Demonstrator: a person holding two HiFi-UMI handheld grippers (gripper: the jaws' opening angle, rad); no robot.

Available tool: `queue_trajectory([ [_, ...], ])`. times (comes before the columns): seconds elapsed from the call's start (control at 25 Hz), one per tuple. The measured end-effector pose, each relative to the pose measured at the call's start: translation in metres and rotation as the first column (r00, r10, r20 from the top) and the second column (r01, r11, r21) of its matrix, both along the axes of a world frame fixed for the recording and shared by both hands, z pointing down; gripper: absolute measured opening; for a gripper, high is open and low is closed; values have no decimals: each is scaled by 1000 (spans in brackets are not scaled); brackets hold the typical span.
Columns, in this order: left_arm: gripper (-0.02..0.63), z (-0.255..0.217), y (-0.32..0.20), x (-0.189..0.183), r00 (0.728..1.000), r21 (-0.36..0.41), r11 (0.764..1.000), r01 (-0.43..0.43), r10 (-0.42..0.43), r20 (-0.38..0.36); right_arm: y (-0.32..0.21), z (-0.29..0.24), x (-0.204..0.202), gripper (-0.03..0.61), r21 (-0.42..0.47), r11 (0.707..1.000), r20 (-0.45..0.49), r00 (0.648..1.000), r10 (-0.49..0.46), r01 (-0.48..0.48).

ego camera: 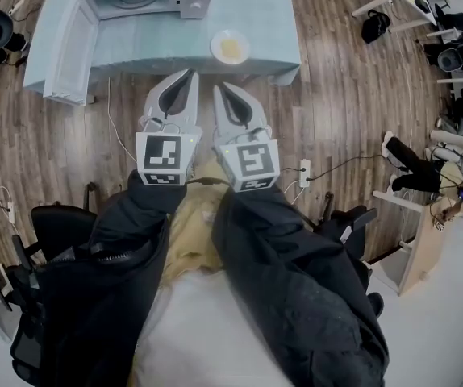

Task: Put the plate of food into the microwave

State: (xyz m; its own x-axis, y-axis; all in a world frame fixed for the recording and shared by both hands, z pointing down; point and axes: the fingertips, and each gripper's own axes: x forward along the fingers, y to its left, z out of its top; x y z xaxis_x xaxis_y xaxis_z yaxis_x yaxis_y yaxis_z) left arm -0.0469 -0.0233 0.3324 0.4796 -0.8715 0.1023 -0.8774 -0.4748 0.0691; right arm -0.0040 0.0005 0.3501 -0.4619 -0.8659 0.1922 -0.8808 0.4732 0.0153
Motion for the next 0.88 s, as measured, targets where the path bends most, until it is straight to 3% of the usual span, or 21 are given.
queue_trajectory([
  [0.44,-5,28,-34,8,1000,-75,997,-4,5,16,-35,29,13,-2,-84,996,13,1000,23,-22],
  [0.88,-5,31,-128,11,996,-71,995,70,-65,68,-136,35,35,-3,-81,997,43,999,-6,10],
])
